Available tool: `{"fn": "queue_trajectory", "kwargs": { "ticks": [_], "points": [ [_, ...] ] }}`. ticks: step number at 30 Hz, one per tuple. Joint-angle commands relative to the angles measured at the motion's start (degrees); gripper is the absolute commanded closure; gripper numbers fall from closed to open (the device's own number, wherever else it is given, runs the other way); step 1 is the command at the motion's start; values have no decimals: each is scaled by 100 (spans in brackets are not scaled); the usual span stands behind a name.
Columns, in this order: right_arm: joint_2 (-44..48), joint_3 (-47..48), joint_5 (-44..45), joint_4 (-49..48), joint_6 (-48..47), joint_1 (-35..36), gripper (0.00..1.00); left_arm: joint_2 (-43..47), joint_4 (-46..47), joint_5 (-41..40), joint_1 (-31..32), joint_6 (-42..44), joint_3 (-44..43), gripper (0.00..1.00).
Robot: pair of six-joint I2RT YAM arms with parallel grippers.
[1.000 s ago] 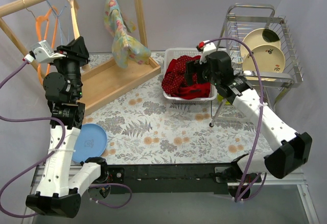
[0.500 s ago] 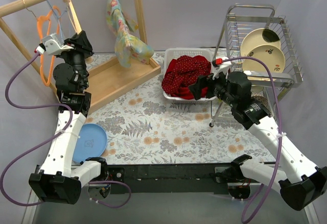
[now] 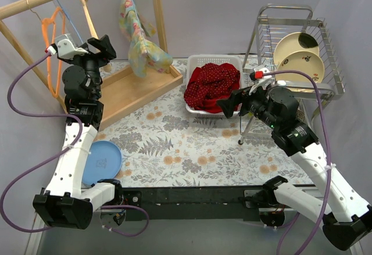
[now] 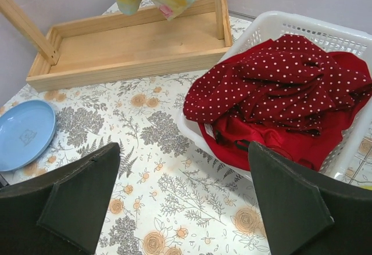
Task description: Remove the skirt from the hanger
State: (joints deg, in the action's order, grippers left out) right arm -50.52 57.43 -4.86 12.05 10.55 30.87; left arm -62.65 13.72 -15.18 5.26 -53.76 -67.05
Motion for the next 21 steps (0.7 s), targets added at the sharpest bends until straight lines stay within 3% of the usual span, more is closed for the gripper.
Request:
{"fn": "queue_trajectory", "kwargs": {
  "ticks": [1,2,4,5,8,9,13,21],
  "points": [
    [306,93,-85,59,88,-11,2,306,-668,577,-16,-12,-432,15],
    [350,119,-94,86,88,-11,2,480,-860,760,-16,-134,-476,9],
    [481,137,-138,130,132,-11,2,596,-1202,841,-16,-336,-764,7],
    [517,128,-155,165,149,-11,2,631,-1814,876,-25,-598,-931,7],
    [710,111,-225,253,228,-11,2,649,-2678,1508,-16,-968,-1486,5],
    [780,128,-243,288,229,-11,2,736,-2768,2101,-25,-1066,-1530,4],
    [939,198,-208,447,290,-11,2,922,-2822,3018,-16,-1461,-1531,7],
    [957,321,-691,666,396,-11,2,53,-3156,3636,-16,-1805,-2032,16]
  ]
}}
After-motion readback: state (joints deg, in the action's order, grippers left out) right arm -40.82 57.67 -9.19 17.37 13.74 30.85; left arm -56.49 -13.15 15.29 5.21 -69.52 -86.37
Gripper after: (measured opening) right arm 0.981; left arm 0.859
